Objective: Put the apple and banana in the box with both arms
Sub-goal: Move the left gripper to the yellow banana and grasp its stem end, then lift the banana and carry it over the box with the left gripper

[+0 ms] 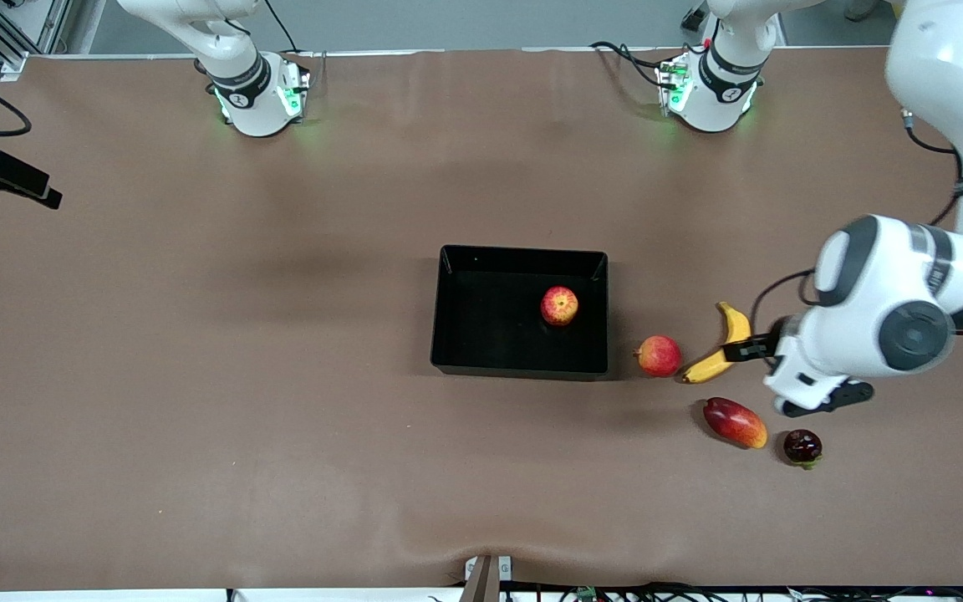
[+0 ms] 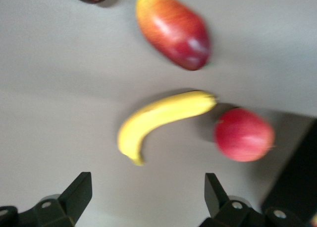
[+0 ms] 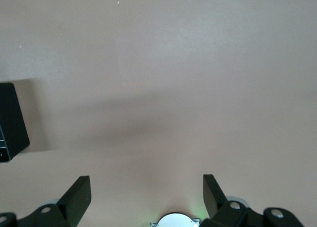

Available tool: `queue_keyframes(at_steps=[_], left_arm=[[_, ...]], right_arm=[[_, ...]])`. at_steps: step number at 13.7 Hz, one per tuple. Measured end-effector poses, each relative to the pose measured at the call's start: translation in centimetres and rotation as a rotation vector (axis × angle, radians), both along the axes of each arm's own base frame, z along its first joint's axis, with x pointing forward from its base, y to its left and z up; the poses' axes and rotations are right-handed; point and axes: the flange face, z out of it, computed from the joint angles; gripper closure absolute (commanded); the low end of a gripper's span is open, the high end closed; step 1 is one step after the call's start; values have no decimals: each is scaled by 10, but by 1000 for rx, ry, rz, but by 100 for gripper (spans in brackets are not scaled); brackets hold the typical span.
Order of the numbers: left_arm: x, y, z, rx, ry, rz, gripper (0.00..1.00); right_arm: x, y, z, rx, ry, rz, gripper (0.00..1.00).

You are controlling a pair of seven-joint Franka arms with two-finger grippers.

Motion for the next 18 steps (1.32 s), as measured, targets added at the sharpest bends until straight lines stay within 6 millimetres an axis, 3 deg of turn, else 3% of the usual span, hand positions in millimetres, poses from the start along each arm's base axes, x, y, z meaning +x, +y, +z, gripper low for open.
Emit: queue_keyframes(at_steps=[2,6,9,10,11,12,15,18], left_arm=[[-5,21,-36,-5,13,-68,0],[-29,7,-102,-6,-36,-232,0],[-45,14,-131,-52,-52,-318,5],[-48,21,-138,-59,-53,-337,15],[-51,27,-144,-57,-50,-355,33],[-53,31,-148,-51,-45,-369,43],[-60,27,-157,-54,-26,-385,56],[-68,23,-162,-56,-11,-396,89]], right_arm=[[-1,0,0,-4,8,-35,0],[2,-1,4,-11,-26,-59,0],[6,-13,6,-14,-62,-81,0],[6,-13,6,-14,-64,-82,0],[8,-12,6,-15,-73,-79,0],[10,-10,7,-16,-88,-75,0],[12,-8,8,-27,-99,-70,0],[12,-2,8,-28,-99,-59,0]])
